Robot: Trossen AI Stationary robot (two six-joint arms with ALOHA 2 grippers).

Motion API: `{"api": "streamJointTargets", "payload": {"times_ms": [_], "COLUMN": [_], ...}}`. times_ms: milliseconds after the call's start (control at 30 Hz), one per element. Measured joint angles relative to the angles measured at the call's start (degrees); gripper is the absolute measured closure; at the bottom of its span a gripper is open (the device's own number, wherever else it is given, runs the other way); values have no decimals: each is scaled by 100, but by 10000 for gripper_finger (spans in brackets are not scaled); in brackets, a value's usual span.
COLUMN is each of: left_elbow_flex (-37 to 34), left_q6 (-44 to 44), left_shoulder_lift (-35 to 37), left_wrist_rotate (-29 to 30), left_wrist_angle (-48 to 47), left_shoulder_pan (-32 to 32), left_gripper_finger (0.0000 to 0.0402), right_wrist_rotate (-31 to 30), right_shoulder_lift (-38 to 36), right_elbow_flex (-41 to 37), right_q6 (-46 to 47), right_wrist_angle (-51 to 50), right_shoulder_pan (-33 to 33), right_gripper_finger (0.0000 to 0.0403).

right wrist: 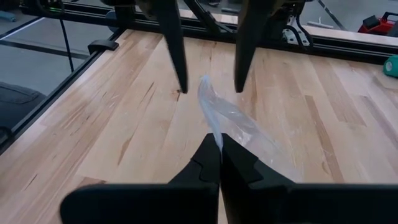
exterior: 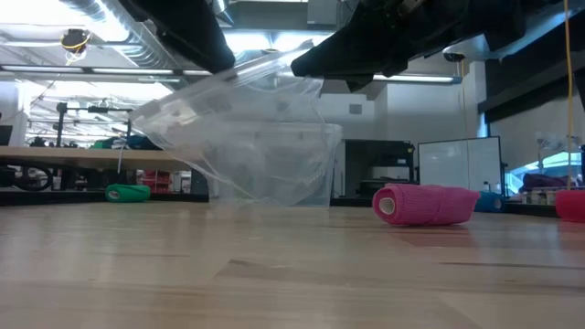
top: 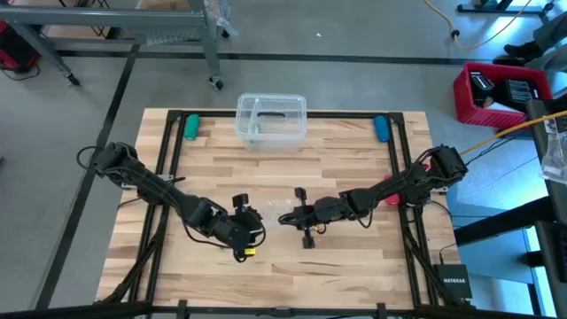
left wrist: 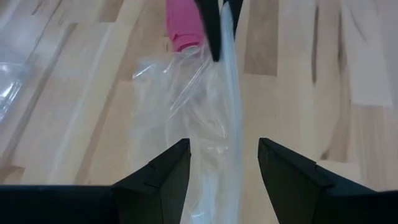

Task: Roll bandage
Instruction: Open transparent zip bag

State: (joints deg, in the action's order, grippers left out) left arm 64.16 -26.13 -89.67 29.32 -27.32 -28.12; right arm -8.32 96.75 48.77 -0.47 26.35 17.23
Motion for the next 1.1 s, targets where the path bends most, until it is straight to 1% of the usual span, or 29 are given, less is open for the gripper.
{"api": "streamJointTargets", "payload": {"times_ms": [200, 333, 1100], "left_elbow_flex": [0, 0, 2], "left_q6": [-2, 102, 87], "left_shoulder_lift": [9, 43, 129], "left_wrist_rotate": [221, 227, 219], "left_wrist_angle": [-208, -206, -203], "left_shoulder_pan": [3, 4, -2], "left_gripper_finger": [221, 221, 221], "right_wrist_rotate": [0, 2, 39], "right_shoulder_lift": [0, 0, 0], "right_elbow_flex": [0, 0, 0], "right_q6": [0, 0, -2], "right_wrist_angle": [8, 9, 20], "right_shoulder_pan": [0, 0, 0], "right_gripper_finger": [402, 402, 402]}}
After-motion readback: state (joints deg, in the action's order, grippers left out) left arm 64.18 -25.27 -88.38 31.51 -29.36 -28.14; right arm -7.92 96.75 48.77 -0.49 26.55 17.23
